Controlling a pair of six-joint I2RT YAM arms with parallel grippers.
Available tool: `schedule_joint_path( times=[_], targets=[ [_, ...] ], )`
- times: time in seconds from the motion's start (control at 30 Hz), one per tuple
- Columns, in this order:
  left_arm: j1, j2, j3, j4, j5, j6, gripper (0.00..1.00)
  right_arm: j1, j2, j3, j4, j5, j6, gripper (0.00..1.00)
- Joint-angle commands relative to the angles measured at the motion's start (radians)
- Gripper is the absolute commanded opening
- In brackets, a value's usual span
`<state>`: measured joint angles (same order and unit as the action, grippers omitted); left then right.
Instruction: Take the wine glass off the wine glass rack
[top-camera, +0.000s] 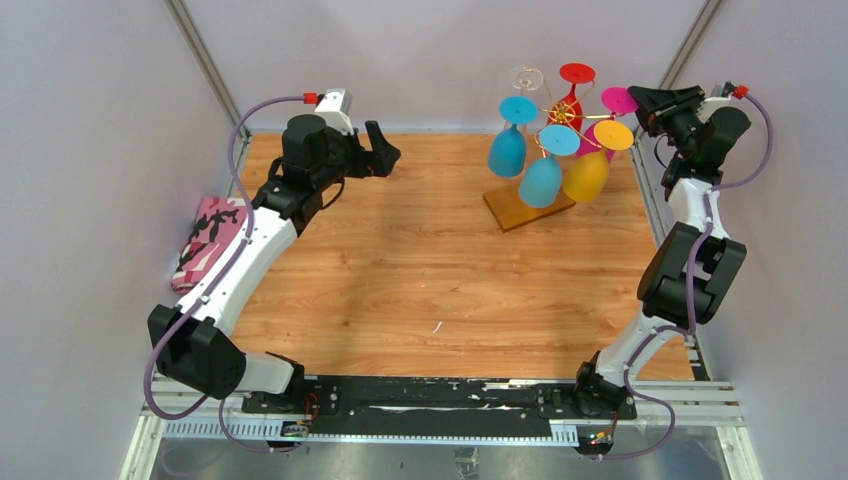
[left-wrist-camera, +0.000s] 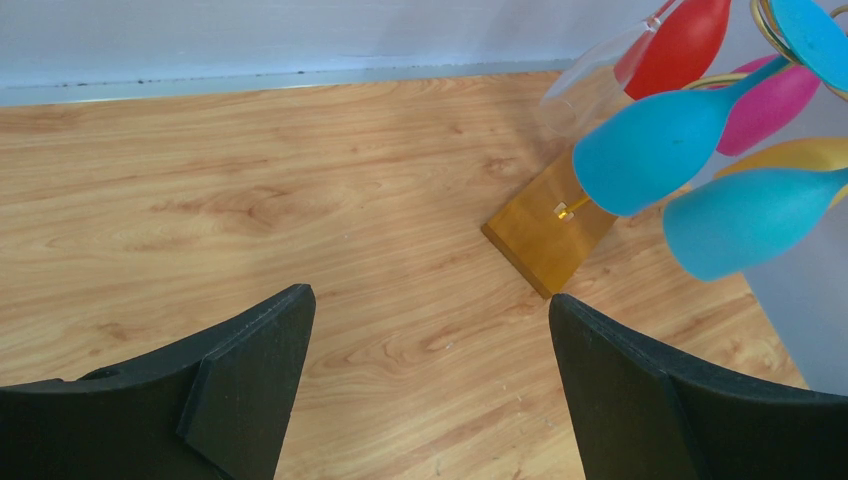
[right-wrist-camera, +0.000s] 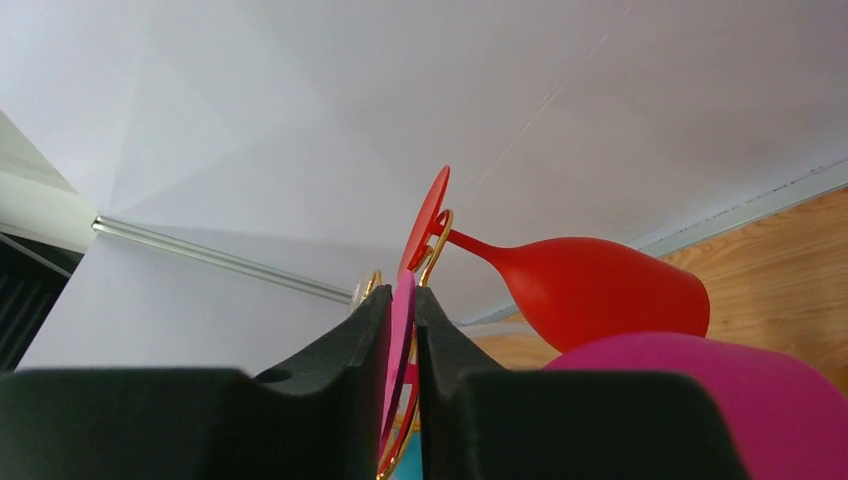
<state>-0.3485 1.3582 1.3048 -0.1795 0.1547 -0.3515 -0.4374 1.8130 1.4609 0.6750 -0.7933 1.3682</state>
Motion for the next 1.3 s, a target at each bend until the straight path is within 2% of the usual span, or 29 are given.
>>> schedule_joint_path(
  times=[0.0, 0.03, 0.07, 0.23, 0.37, 0.47, 0.7, 0.83, 0.93, 1.2, 1.27],
  targets=[
    [0.002, -0.015, -0.003, 0.025, 0.012, -0.001, 0.93, 0.006, 0.023, 0.034, -0.033, -0.008, -0.026, 0.12],
    [0.001, -0.015, -0.004, 0.026, 0.014, -0.003, 0.93, 0.006, 0.026, 0.039, -0.044, -0.011, -0.033, 0.03],
    [0.002, -0.015, -0.003, 0.027, 0.016, -0.005, 0.93, 0.005, 0.027, 0.043, -0.056, -0.013, -0.039, 0.00],
    [0.002, -0.015, 0.000, 0.029, 0.024, -0.011, 0.93, 0.003, 0.029, 0.055, -0.087, -0.008, -0.042, 0.00],
    [0.002, -0.014, -0.004, 0.028, 0.024, -0.012, 0.92, -0.002, 0.029, 0.044, -0.033, -0.017, 0.052, 0.00],
    [0.002, -0.013, -0.006, 0.028, 0.026, -0.013, 0.92, -0.001, 0.014, 0.050, -0.055, -0.033, 0.073, 0.00],
    [0.002, -0.007, -0.005, 0.032, 0.039, -0.023, 0.92, -0.004, -0.061, 0.039, -0.094, -0.042, 0.058, 0.00],
    [0.002, -0.008, -0.008, 0.033, 0.042, -0.025, 0.92, -0.006, -0.099, 0.057, -0.181, -0.054, 0.013, 0.00],
    [0.002, -0.006, -0.010, 0.035, 0.045, -0.027, 0.92, -0.006, -0.130, 0.046, -0.181, -0.059, 0.007, 0.00],
    [0.001, -0.010, -0.014, 0.034, 0.047, -0.032, 0.92, -0.006, -0.197, 0.079, -0.452, -0.067, -0.163, 0.00],
    [0.002, -0.010, -0.014, 0.034, 0.047, -0.033, 0.92, -0.007, -0.195, 0.082, -0.473, -0.080, -0.180, 0.00]
  ],
)
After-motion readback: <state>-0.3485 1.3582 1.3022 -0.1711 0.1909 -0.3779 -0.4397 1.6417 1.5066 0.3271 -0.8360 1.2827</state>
